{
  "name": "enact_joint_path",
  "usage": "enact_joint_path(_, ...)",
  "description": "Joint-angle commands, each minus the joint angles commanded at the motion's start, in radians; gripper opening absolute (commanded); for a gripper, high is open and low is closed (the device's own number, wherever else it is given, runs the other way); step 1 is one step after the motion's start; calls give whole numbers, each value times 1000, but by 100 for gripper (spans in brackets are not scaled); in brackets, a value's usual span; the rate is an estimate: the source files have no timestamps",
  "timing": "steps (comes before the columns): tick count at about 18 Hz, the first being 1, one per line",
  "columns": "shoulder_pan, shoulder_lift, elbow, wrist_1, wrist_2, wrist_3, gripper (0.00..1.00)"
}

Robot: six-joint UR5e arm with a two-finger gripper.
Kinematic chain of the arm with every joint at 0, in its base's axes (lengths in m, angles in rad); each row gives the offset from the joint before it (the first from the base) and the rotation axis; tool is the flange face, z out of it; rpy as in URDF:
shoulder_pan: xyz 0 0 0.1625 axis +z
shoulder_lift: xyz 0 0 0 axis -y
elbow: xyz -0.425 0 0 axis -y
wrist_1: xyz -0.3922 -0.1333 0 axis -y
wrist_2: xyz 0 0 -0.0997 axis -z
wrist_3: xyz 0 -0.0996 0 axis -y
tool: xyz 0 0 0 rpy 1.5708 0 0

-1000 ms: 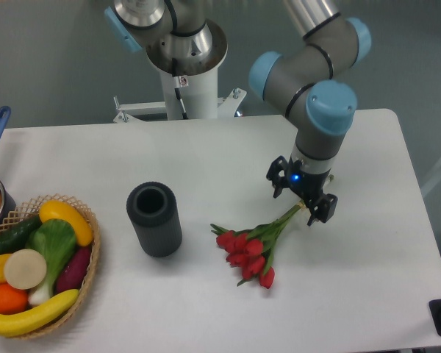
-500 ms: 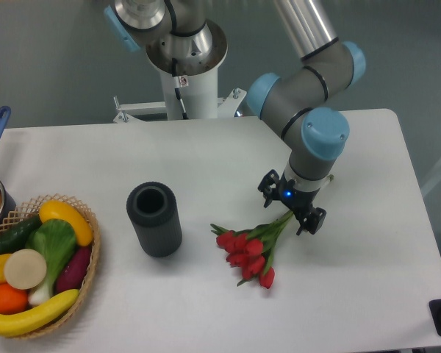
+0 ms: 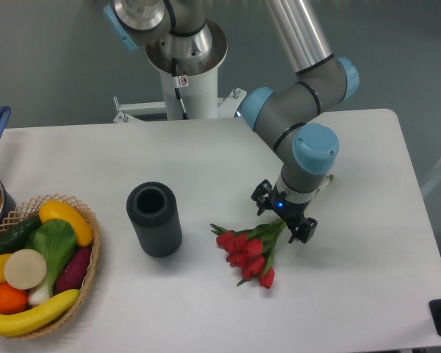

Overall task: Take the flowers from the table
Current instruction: 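Lower the gripper around the tulip stems just above the flower heads, then close the gripper on the tulip stems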

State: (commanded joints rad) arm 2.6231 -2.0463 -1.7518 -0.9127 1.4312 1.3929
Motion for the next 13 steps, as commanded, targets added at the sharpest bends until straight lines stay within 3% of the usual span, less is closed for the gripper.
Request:
enact_joint_path(3,-2,0,-2,2,5,2,98)
enact_joint_path(6,-2,0,-2,0,5,2,75)
enact_joint_path(13,-2,-2,0,2,5,0,53)
